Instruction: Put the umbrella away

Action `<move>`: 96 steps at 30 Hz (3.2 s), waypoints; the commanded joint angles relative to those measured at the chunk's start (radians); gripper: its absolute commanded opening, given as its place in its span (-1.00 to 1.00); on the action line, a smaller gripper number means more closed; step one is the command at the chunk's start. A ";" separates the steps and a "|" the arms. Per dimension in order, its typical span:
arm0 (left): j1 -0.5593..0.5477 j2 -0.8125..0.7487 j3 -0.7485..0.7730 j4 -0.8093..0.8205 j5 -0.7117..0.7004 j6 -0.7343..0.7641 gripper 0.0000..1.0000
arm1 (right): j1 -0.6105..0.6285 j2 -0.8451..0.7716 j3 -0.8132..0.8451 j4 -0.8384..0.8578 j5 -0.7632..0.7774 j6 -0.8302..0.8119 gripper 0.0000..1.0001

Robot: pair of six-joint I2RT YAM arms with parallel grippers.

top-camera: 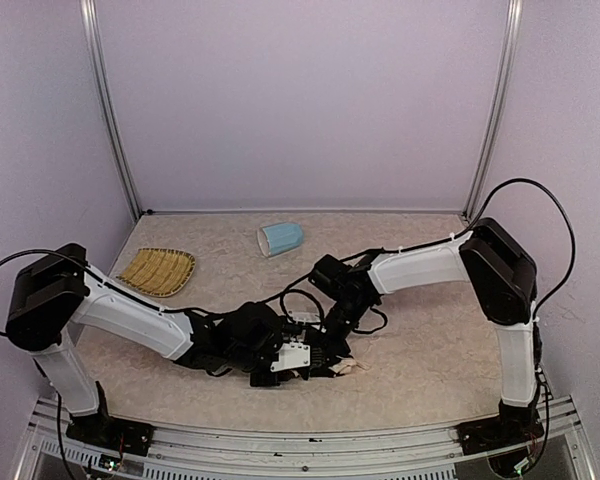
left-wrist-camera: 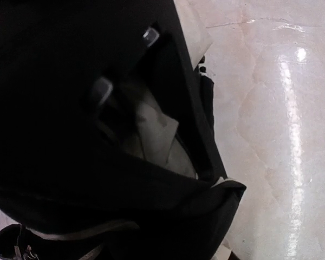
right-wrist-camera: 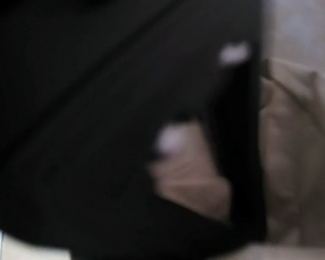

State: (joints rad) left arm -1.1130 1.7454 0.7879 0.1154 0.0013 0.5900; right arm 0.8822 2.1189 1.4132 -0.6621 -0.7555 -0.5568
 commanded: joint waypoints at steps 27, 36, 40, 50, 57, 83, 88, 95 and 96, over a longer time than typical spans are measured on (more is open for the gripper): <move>-0.066 0.186 0.054 -0.294 -0.054 0.074 -1.00 | -0.232 -0.715 -0.503 0.419 0.349 0.512 0.74; -0.078 0.174 0.046 -0.275 -0.074 0.076 -1.00 | -0.371 -0.482 -0.512 0.543 0.198 0.836 0.33; -0.080 0.174 0.051 -0.276 -0.076 0.077 -1.00 | -0.370 -0.321 -0.499 0.578 0.081 0.867 0.24; -0.084 0.169 0.061 -0.279 -0.067 0.071 -1.00 | -0.288 -0.092 -0.446 0.795 -0.073 1.042 0.14; -0.085 0.157 0.064 -0.275 -0.063 0.064 -1.00 | -0.293 -0.029 -0.386 0.981 -0.051 1.148 -1.00; 0.142 0.277 0.347 -0.639 0.451 -0.005 -1.00 | -0.435 -0.309 -0.512 1.351 -0.211 0.991 -1.00; 0.227 0.316 0.403 -0.654 0.611 -0.073 -1.00 | -0.400 -0.460 -0.670 1.370 -0.189 0.842 -1.00; 0.270 0.373 0.483 -0.672 0.736 -0.120 -1.00 | -0.287 -0.665 -0.838 1.395 -0.104 0.648 -1.00; 0.271 0.388 0.500 -0.685 0.740 -0.119 -1.00 | -0.262 -0.688 -0.851 1.395 -0.081 0.610 -1.00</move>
State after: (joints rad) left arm -0.8700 2.0315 1.2938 -0.3016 0.7071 0.5423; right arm 0.5701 1.5631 0.5930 0.5663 -0.8829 0.2111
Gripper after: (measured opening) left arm 0.313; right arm 0.007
